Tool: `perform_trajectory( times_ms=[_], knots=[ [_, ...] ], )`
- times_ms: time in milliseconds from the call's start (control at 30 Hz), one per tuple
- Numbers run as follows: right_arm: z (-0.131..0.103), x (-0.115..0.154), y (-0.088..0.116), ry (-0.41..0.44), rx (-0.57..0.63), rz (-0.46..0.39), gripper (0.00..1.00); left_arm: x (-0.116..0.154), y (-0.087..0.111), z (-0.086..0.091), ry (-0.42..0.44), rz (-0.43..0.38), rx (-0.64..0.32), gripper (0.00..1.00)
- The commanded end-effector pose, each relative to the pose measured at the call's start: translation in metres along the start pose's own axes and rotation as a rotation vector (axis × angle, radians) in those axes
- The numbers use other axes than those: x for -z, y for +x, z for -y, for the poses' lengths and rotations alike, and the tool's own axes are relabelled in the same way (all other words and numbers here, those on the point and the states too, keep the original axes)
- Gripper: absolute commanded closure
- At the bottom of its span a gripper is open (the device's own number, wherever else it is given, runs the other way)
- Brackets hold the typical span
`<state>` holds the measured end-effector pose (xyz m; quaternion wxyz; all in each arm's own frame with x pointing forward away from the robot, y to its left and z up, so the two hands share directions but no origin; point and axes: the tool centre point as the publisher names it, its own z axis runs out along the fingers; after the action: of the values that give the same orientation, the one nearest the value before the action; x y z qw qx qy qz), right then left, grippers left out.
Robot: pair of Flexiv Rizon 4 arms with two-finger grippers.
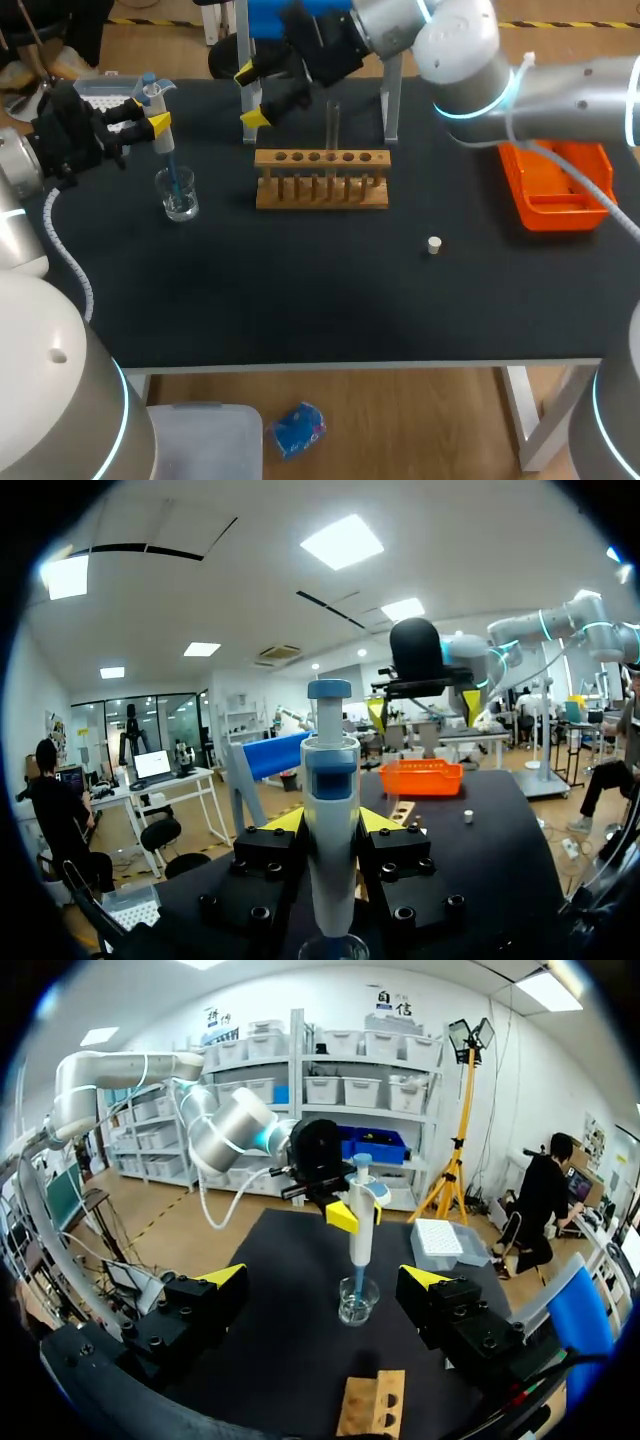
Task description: Invert the test tube, pick up the pipette, mount the tip to pipette, aspirate from beaker and dispense into the tube, eject the tip, return the pipette, and cap with the stopper.
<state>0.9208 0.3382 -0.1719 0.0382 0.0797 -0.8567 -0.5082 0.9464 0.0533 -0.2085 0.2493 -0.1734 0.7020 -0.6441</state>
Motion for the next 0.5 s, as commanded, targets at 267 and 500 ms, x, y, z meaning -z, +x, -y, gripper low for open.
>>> perform_trajectory(
  times_ms=[267, 500],
  knots=[
    [-0.025, -0.017, -0.031, -0.053, 0.066, -0.109, 0.0, 0.0, 0.001, 0.0, 0.0, 0.005, -0.001, 1.0],
    [-0.049, -0.027, -0.036, -0.087, 0.114, -0.146, 0.0, 0.0, 0.001, 0.0, 0.0, 0.005, -0.001, 1.0]
  ],
)
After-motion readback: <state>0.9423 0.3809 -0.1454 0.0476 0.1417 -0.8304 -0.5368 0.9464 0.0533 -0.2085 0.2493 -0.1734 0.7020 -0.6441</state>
